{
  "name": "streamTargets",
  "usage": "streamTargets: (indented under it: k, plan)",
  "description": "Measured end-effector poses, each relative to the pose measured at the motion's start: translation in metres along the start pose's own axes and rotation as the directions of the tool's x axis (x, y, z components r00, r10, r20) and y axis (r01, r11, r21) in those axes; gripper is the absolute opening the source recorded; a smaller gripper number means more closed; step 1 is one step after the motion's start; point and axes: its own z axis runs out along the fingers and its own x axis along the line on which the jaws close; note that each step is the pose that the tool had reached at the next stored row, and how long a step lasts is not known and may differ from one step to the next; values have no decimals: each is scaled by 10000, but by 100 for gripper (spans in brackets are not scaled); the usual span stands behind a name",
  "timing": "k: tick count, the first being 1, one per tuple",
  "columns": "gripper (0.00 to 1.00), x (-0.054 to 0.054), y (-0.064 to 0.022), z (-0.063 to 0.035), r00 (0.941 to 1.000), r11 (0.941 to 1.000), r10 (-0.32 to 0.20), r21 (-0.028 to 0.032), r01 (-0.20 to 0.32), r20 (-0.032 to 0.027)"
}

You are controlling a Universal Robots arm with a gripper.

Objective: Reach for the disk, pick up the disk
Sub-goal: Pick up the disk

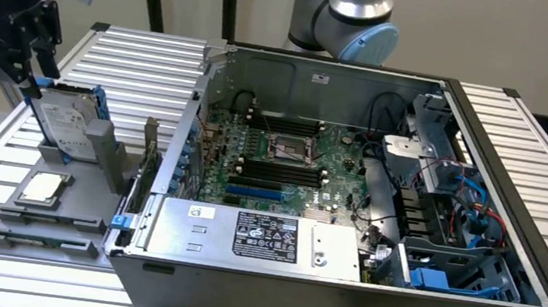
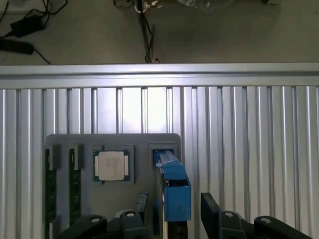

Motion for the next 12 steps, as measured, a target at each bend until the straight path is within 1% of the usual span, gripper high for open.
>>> streamTargets:
  k: [12]
  plan:
    - [54,3,-2,212,9999,9999,-105,-1,105,-2]
